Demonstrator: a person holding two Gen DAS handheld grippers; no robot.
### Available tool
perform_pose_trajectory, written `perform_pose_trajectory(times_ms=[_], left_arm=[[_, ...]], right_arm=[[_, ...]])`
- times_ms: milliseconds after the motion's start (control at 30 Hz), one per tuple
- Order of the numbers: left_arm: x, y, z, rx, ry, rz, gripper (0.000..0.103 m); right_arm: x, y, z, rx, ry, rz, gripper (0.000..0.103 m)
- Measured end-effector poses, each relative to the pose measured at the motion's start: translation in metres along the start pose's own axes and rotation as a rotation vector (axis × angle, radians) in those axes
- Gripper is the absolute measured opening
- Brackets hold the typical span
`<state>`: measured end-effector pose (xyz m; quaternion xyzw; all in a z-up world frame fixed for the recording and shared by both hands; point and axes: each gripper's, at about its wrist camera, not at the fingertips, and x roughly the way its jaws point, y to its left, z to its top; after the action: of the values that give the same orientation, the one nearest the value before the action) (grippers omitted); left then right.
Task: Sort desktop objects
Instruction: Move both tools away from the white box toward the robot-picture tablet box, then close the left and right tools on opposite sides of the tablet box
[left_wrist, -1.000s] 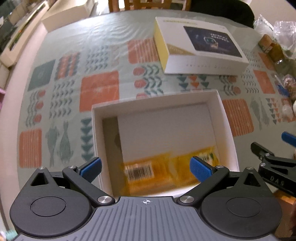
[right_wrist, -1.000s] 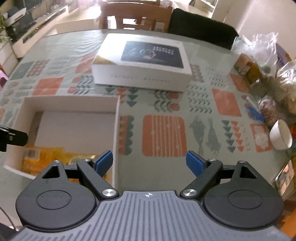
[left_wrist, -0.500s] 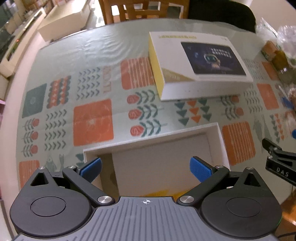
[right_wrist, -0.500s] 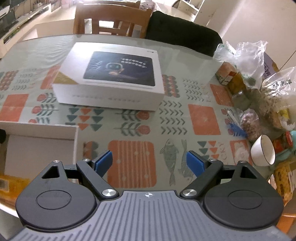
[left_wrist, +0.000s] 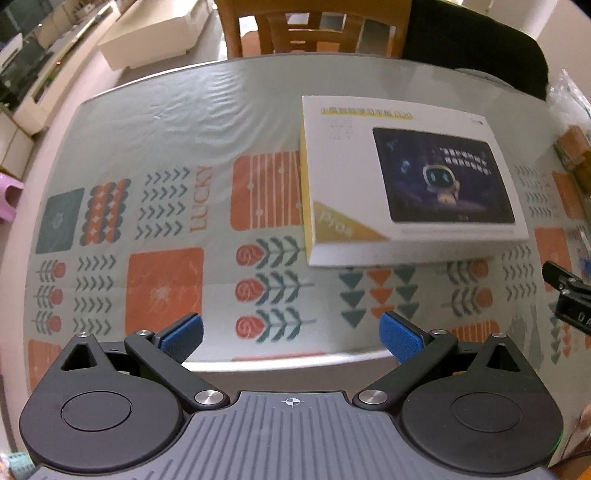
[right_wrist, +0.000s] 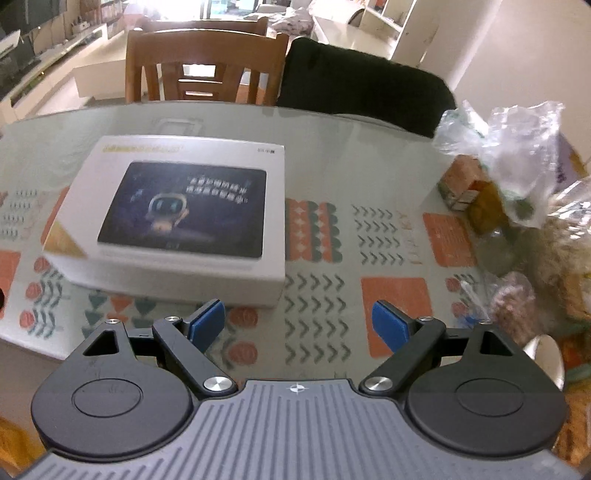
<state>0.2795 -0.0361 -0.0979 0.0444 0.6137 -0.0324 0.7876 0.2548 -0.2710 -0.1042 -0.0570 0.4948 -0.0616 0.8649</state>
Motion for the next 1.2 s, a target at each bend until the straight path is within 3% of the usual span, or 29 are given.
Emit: perform_pose_trajectory(times_ms=[167,500,733,933,1200], left_arm=[[0.014,-0.006,0.020,-0.023,0.009,-0.008,0.103],[0.045,-0.017,0.058,-0.012,0.043,-0.028,0.103],[0.066,-0.013,0.080,-0.022,0.084,-0.044,0.103],[0.083,-0.007,0.095,-0.044,0.107,-0.059,0.103],[0.097,-0.001,0.106,-0.088,0.123,-0.141,0.103]], right_arm=[[0.020,-0.016,0.028,0.043,0.022,0.094,0.103],[0.056,-0.029,0.075,-0.018,0.025,0.220,0.103],[0.099,-0.037,0.104,-0.020,0.077,0.321,0.103],[0.131,-0.043,0.119,0.009,0.120,0.397,0.103],[0.156,-0.049,0.127,0.038,0.149,0.469,0.103]])
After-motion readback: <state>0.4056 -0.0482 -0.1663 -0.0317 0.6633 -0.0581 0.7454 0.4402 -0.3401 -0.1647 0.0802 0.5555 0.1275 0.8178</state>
